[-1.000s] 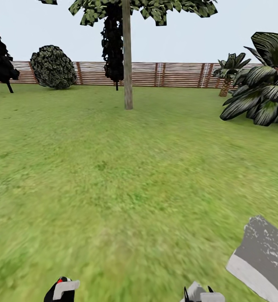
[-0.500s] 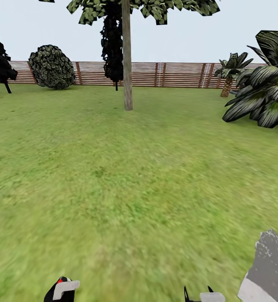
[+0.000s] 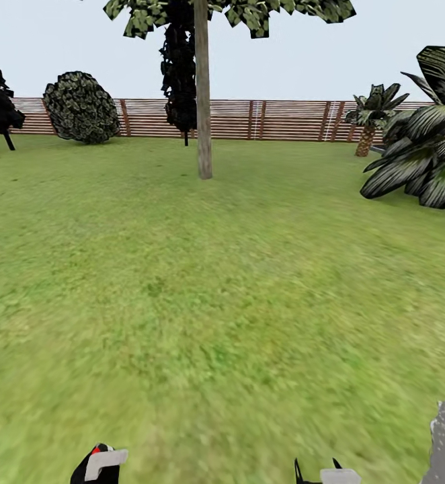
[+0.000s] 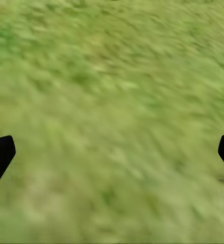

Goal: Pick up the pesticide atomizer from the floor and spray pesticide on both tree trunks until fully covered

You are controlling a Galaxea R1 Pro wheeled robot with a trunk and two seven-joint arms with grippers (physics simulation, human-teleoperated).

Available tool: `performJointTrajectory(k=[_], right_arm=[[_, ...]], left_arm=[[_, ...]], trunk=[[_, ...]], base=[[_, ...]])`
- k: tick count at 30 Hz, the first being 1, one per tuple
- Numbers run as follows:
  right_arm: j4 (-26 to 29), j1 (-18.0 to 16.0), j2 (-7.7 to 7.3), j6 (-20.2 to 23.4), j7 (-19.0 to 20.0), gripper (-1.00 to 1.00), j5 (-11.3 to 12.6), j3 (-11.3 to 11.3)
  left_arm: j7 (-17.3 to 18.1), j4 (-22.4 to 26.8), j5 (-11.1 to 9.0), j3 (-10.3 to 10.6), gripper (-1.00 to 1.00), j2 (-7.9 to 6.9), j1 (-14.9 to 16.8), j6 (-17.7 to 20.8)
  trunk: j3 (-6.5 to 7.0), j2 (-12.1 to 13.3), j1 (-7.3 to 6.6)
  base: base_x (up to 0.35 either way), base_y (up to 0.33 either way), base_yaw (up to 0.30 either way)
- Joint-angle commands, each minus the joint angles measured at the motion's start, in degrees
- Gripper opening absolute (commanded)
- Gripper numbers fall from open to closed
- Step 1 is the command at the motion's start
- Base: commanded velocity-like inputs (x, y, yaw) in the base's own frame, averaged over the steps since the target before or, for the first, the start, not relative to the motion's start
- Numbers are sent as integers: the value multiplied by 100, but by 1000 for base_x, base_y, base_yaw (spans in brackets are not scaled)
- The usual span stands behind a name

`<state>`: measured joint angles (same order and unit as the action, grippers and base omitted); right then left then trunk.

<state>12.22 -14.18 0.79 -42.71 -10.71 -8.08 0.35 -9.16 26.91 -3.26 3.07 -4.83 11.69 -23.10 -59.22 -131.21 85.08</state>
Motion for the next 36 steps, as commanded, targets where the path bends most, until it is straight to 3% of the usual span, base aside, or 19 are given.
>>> performJointTrajectory(k=[1, 36], right_arm=[[0, -1, 0, 0, 0, 100, 0, 0], [0, 3, -3, 0, 7, 100, 0, 0]], left_arm=[[2, 3, 1, 0, -100, 0, 0, 1], [2, 5, 1, -2, -100, 0, 0, -2]], trunk=[[0, 0, 0], [0, 0, 0]], base=[[342, 0, 0], [342, 0, 0]])
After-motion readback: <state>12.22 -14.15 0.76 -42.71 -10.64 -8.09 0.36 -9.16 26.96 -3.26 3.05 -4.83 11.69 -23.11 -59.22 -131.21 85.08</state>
